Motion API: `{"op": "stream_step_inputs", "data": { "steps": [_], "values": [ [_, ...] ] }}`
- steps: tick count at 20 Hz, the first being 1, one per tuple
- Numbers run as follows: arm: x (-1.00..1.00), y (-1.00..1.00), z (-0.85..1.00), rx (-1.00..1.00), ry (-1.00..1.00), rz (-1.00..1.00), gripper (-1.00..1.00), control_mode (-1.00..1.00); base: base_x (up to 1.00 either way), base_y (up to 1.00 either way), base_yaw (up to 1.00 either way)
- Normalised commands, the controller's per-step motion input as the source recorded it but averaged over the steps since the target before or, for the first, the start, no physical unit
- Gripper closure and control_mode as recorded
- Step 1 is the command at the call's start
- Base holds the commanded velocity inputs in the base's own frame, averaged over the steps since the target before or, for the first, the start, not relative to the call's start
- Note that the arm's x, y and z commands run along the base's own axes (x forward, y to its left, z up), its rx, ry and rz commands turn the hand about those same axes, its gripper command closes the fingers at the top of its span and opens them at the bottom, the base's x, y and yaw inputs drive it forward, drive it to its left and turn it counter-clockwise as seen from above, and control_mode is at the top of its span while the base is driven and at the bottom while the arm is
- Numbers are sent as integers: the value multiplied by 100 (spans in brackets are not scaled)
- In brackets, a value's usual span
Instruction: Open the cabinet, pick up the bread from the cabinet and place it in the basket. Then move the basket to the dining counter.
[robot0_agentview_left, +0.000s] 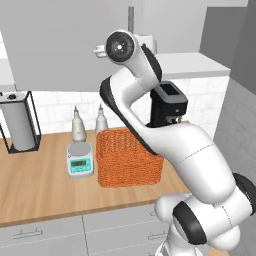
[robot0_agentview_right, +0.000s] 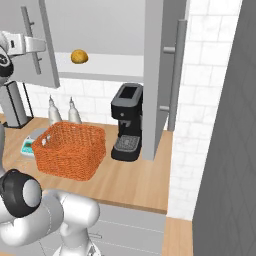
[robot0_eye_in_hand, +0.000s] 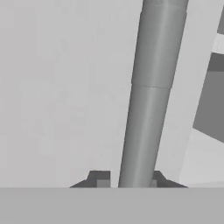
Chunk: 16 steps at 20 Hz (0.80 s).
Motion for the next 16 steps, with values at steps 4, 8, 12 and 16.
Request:
{"op": "stream_step_inputs", "data": {
  "steps": [4, 8, 12, 16],
  "values": [
    [-94, 51, 22, 0, 1, -12, 100, -100, 0, 0, 0],
    [-92, 74, 6, 0, 0, -1, 100, -100, 0, 0, 0],
    [-96, 80, 3, 0, 0, 0, 100, -100, 0, 0, 0],
    [-78, 78, 0, -3, 0, 0, 100, -100, 0, 0, 0]
  ]
}}
